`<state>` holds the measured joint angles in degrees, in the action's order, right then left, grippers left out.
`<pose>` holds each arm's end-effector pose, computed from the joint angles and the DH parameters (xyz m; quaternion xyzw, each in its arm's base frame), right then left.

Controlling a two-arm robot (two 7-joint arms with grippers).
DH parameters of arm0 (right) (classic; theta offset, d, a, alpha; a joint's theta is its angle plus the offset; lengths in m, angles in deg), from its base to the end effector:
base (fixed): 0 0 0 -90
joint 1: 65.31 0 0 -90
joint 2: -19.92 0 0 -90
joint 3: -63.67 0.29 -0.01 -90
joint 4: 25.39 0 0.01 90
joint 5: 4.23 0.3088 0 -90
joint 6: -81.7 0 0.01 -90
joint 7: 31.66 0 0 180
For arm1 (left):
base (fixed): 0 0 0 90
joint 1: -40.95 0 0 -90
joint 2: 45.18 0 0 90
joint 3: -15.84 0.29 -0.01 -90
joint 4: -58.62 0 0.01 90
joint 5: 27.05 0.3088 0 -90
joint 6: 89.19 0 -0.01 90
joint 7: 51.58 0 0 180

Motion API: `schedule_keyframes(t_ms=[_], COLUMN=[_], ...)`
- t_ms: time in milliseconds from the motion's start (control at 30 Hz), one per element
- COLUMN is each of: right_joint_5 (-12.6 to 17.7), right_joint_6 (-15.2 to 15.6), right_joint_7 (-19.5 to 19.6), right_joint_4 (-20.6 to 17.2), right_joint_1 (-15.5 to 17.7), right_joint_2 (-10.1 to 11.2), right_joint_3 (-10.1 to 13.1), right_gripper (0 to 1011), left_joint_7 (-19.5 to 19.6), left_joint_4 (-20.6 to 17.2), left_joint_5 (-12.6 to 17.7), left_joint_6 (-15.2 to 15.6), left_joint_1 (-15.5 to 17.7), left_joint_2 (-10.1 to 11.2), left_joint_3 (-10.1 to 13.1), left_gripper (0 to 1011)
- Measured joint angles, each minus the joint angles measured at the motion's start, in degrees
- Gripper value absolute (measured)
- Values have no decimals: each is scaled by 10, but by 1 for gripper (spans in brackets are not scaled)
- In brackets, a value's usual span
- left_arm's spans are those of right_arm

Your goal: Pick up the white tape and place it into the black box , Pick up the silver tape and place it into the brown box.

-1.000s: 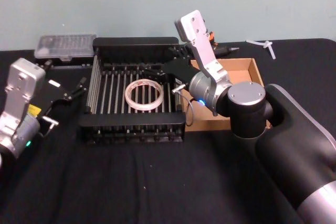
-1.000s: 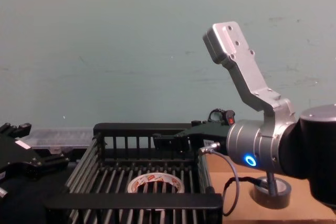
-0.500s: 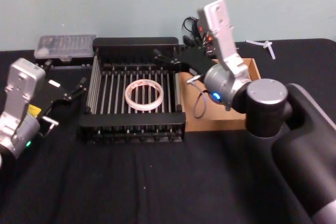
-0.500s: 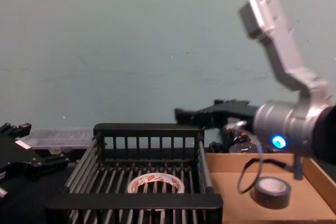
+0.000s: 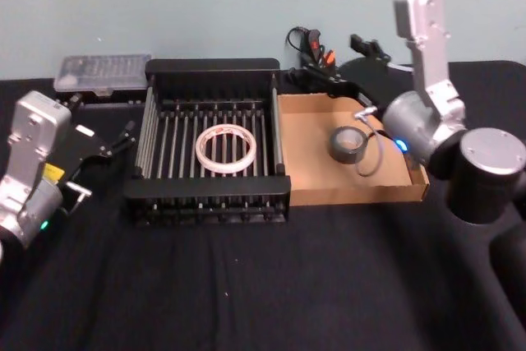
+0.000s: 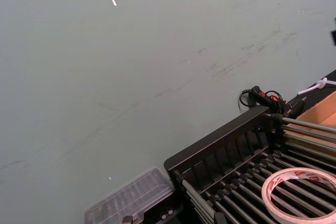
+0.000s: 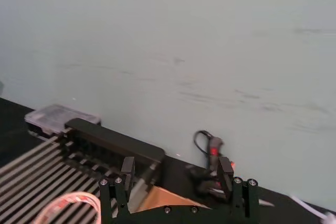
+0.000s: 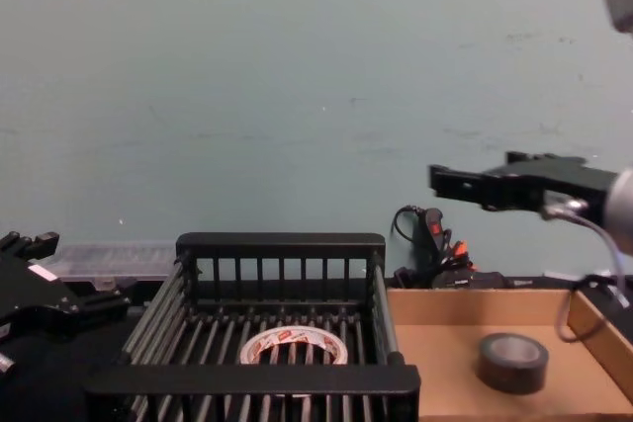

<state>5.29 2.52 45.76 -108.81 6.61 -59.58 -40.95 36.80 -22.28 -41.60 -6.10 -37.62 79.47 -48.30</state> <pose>0.4069 0.0193 -0.2328 -0.0439 -0.0156 -0.5371 0.8422 0.3581 0.0827 -0.3023 0.1415 -0.1325 0.5799 0.7913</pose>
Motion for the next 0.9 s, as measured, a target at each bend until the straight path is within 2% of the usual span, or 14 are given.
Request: schedule_keyframes(t_ms=[167, 433, 900], right_joint_5=[0, -7, -28], right_joint_6=[-5, -8, -17], right_joint_7=[2, 6, 14], right_joint_4=[-4, 8, 40], right_joint_1=[19, 40, 60], right_joint_2=[17, 29, 26], right_joint_3=[16, 27, 32], right_gripper=[1002, 1002, 1002], left_joint_7=[0, 0, 0], left_joint_4=[0, 0, 0], left_joint_5=[0, 0, 0], left_joint_6=[0, 0, 0], left_joint_1=[0, 0, 0], left_joint_2=[0, 0, 0], left_joint_3=[0, 0, 0], left_gripper=[1001, 1001, 1001])
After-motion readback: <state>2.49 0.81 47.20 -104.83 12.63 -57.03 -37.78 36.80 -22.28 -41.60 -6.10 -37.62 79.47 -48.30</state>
